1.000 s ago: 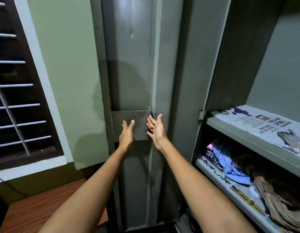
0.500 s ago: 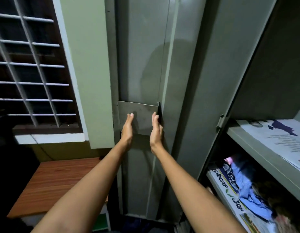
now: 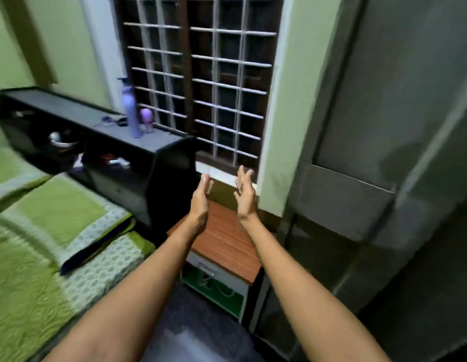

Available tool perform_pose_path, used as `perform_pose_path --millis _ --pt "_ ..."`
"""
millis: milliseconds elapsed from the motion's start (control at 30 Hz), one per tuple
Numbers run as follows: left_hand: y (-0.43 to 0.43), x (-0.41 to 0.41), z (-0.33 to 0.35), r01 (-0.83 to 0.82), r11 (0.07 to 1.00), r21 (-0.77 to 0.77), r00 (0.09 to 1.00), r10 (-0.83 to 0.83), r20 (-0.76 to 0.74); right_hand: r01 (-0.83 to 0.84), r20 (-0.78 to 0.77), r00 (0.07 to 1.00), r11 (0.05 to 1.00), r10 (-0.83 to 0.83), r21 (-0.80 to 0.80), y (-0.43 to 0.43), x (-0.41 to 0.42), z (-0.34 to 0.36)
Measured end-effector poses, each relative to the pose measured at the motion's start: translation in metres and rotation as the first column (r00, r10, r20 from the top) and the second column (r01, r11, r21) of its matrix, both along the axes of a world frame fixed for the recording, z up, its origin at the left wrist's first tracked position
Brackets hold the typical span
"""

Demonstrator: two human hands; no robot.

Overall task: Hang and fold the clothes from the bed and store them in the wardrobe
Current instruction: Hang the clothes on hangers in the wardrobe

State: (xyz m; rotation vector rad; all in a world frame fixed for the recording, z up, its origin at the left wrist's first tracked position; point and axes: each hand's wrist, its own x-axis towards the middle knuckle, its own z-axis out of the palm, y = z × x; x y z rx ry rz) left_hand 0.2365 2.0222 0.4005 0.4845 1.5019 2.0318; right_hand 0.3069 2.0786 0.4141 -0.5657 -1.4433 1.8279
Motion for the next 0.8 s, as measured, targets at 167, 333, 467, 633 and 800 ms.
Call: perform_pose_path --millis 167,333,467,633,800 --pt "-0.106 -0.071 -0.008 -0.302 0.953 -0.009 0.953 0.302 0.029 -0.381 0.092 0.912 0.907 0.401 -0.179 -0.068 -0.082 -0.013" --pt "-0.215 -0.116 -0.022 -0.519 0.852 -0.071 0.851 0.523 0.043 -0.588 0.15 0.76 0.767 0.633 -0.258 -0.155 -0.157 -0.034" --pt "-0.308 -0.155 -0.042 -0.69 0.718 -0.094 0.715 0.696 0.068 -0.71 0.194 0.618 0.647 0.762 -0.28 -0.245 -0.216 -0.054" --pt "-0.41 -0.2 -0.066 -0.803 0.577 -0.152 0.567 0.817 0.106 -0.792 0.233 0.448 0.504 0.863 -0.344 -0.344 -0.286 -0.082" --pt "-0.507 -0.238 -0.089 -0.898 0.41 -0.161 0.385 0.908 0.165 -0.84 0.29 0.293 0.39 0.911 -0.378 -0.439 -0.344 -0.108"
